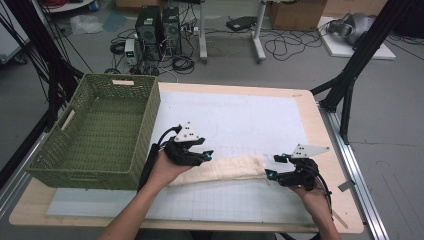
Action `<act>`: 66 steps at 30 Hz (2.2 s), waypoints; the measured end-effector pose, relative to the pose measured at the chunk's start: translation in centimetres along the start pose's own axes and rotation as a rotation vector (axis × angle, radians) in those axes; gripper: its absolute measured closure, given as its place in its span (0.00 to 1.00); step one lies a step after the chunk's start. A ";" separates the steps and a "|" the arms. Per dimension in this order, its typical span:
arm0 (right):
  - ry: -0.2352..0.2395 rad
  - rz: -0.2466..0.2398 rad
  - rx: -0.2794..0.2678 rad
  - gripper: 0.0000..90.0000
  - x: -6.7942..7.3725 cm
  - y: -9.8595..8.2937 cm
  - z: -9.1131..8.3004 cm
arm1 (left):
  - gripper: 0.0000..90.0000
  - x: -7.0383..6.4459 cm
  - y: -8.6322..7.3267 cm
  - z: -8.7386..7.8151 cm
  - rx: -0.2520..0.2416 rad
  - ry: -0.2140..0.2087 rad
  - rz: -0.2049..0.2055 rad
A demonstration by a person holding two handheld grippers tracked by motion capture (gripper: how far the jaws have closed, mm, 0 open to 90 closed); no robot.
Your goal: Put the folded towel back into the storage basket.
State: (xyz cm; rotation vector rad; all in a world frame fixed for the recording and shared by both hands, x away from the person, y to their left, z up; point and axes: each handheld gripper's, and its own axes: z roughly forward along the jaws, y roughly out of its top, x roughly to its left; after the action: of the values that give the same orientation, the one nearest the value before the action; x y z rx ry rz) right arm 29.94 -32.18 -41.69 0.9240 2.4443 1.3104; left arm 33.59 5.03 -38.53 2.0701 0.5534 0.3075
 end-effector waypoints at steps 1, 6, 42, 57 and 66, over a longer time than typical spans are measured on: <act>0.000 0.000 0.000 0.34 0.0 0.0 0.0 | 0.49 -0.1 0.0 0.3 0.015 -0.009 0.009; -0.006 -0.009 0.003 0.34 0.1 -0.1 -0.1 | 0.48 -0.4 -0.6 2.3 0.110 -0.081 0.040; -0.017 -0.012 -0.001 0.34 0.2 -0.3 -0.6 | 0.37 -1.5 -2.5 5.5 0.290 -0.212 0.114; -0.032 -0.016 -0.009 0.32 0.4 -0.2 -0.7 | 0.59 -1.2 -2.6 5.4 0.266 -0.168 0.128; -0.038 -0.008 -0.017 0.32 0.2 -0.2 -0.8 | 0.73 -0.8 -2.5 5.4 0.266 -0.145 0.110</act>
State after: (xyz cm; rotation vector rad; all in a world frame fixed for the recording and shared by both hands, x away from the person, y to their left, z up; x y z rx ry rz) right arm 29.32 -32.71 -41.38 0.9250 2.4022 1.2975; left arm 34.54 1.78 -43.50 2.3634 0.4103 0.1510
